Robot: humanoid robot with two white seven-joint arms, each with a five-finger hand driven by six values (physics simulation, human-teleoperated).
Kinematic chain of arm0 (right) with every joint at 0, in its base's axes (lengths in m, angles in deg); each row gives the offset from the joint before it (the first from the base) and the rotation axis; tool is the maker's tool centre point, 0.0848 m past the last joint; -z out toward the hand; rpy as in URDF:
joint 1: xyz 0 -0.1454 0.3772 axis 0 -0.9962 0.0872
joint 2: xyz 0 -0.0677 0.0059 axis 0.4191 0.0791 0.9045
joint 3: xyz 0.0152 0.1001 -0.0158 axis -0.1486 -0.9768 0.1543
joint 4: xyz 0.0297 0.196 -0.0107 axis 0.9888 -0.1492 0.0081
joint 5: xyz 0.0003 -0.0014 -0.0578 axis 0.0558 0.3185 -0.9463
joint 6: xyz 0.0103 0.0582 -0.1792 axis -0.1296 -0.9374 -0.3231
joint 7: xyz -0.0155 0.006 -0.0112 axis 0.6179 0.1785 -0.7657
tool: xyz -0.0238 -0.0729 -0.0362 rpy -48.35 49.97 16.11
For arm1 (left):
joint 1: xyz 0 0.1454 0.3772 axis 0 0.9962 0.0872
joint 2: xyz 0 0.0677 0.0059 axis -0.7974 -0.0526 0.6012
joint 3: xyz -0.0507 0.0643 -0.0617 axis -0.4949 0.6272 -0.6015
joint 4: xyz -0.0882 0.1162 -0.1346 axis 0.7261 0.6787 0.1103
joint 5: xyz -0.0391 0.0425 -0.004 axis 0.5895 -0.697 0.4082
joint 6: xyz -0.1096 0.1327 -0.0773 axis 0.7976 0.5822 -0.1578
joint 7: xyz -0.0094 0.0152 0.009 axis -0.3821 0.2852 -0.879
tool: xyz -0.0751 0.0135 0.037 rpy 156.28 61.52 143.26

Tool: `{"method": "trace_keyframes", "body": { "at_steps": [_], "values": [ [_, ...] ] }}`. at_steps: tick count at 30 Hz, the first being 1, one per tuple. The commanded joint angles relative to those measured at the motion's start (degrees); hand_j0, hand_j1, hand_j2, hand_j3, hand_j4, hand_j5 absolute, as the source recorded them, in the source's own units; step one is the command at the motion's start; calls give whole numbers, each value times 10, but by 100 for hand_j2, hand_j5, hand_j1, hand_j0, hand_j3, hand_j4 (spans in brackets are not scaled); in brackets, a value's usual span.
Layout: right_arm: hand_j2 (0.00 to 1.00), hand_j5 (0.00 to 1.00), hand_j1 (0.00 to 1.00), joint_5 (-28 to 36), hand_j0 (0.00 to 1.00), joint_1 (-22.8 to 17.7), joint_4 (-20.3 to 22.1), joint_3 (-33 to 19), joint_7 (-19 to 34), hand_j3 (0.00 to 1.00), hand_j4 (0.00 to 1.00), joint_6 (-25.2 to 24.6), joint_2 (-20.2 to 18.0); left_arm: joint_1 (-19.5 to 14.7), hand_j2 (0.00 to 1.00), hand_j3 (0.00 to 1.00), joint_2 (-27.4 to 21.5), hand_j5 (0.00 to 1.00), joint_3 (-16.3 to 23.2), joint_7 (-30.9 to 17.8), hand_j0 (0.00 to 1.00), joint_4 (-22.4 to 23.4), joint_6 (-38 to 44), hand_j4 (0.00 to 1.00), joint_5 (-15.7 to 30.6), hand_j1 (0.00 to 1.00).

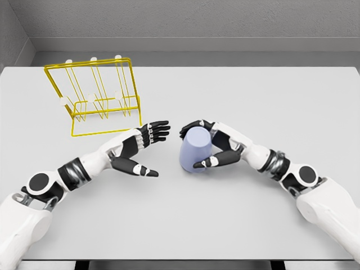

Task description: Place the cup on the cup holder with both arms

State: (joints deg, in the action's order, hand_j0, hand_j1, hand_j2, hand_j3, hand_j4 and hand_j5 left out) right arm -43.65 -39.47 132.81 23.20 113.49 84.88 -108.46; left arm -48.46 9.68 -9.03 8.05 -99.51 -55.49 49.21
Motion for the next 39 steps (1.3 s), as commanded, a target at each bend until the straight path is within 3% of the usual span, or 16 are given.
{"method": "trace_keyframes", "body": {
  "at_steps": [1, 15, 28, 39],
  "values": [
    [70, 70, 70, 0, 70, 0, -9, 0, 0, 70, 70, -2, 13, 0, 100, 100, 2, 100, -3, 0, 100, 6, -20, 100, -5, 100],
    [72, 72, 72, -19, 72, 4, -30, 10, 0, 72, 72, -6, 28, 1, 100, 100, 7, 100, -3, 0, 100, 32, -47, 100, -5, 100],
    [100, 100, 100, -45, 100, 6, -33, 10, 0, 100, 100, -11, 28, 1, 100, 100, 8, 100, -3, 0, 100, 35, -47, 100, -16, 100],
    [100, 100, 100, -50, 100, 23, -45, 6, 0, 100, 100, -10, 12, 0, 100, 100, 18, 100, -1, 0, 100, 41, -48, 100, -16, 100]
  ]
}}
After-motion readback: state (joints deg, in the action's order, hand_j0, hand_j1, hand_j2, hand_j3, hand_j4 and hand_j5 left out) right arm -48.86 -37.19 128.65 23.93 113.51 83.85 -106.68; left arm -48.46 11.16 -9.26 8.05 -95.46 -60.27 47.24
